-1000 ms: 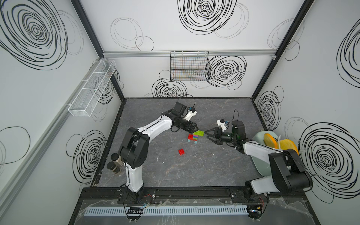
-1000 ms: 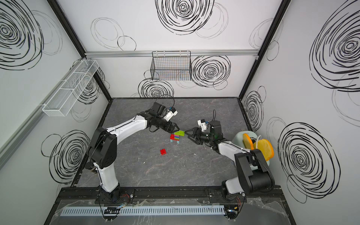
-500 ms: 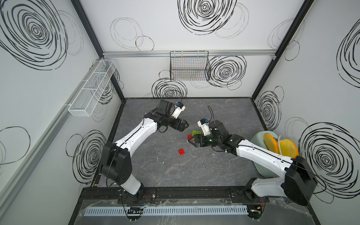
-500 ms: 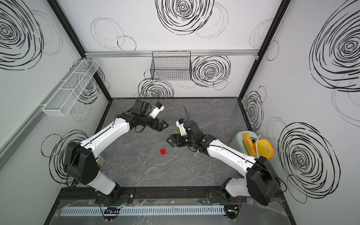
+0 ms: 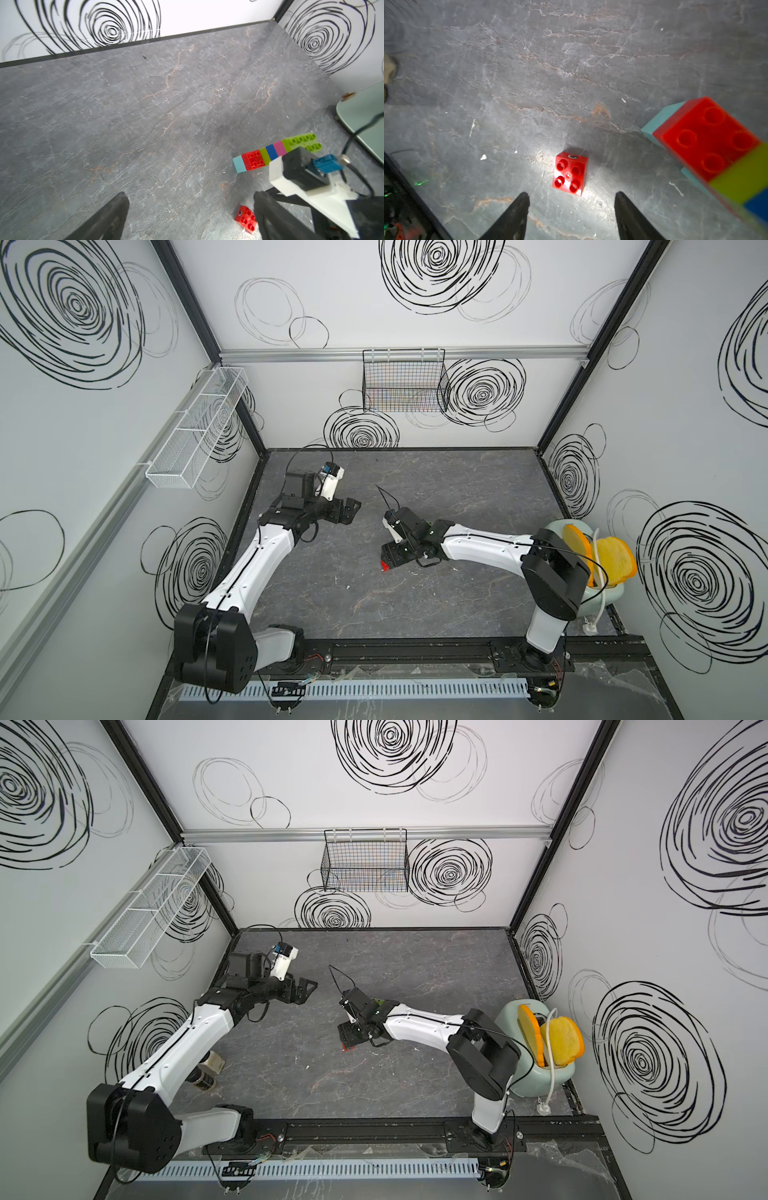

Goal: Assemble a giraffe with lego
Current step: Pick up the lego brick from the center of the board.

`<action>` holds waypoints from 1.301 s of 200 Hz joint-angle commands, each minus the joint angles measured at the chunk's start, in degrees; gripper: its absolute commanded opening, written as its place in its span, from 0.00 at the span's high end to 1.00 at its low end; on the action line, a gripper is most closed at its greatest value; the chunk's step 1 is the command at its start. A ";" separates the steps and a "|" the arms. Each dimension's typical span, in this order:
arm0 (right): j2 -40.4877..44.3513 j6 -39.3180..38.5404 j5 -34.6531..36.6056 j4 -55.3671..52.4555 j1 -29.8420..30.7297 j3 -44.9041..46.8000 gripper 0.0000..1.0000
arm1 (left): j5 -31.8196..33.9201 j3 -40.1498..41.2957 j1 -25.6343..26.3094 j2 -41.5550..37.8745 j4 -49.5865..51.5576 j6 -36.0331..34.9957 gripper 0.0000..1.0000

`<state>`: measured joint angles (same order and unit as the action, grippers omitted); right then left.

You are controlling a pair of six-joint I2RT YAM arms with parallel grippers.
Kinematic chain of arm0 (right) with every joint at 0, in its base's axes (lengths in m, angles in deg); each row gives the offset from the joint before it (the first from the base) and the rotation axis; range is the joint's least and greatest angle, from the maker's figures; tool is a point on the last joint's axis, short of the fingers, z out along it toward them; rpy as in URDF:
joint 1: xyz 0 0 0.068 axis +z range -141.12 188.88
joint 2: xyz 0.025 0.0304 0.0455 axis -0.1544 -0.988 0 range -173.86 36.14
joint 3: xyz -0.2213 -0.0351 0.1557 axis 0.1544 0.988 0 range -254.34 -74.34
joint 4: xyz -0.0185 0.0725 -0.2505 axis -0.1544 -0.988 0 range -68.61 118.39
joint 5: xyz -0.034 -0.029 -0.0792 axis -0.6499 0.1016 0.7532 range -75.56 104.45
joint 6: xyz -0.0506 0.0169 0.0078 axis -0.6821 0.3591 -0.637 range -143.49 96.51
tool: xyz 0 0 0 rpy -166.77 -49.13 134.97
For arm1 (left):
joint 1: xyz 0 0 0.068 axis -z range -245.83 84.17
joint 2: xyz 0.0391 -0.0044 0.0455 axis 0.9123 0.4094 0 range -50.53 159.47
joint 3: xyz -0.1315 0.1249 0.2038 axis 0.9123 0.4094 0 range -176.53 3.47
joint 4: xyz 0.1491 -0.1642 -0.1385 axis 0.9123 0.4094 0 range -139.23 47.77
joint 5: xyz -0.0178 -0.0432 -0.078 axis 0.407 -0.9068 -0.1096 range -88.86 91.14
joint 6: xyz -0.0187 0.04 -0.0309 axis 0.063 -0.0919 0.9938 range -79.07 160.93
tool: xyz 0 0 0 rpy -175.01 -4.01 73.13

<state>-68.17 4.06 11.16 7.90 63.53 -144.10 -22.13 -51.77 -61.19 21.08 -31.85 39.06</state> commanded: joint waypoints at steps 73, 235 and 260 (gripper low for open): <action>-9.63 -0.50 5.86 -10.88 3.50 -10.84 0.39 | -4.07 3.36 -5.13 -4.11 -6.90 4.43 0.02; -12.78 -0.33 6.49 -13.73 4.50 -13.15 0.68 | -3.89 4.16 -4.64 -4.03 -7.78 3.89 0.02; -11.68 0.16 6.99 -15.04 4.51 -13.68 0.73 | -4.16 4.18 -4.65 -3.97 -7.55 3.58 0.02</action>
<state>-80.79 3.71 17.01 -4.21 67.69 -156.23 -25.62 -48.14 -65.89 17.82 -37.33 43.10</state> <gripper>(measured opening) 0.348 0.981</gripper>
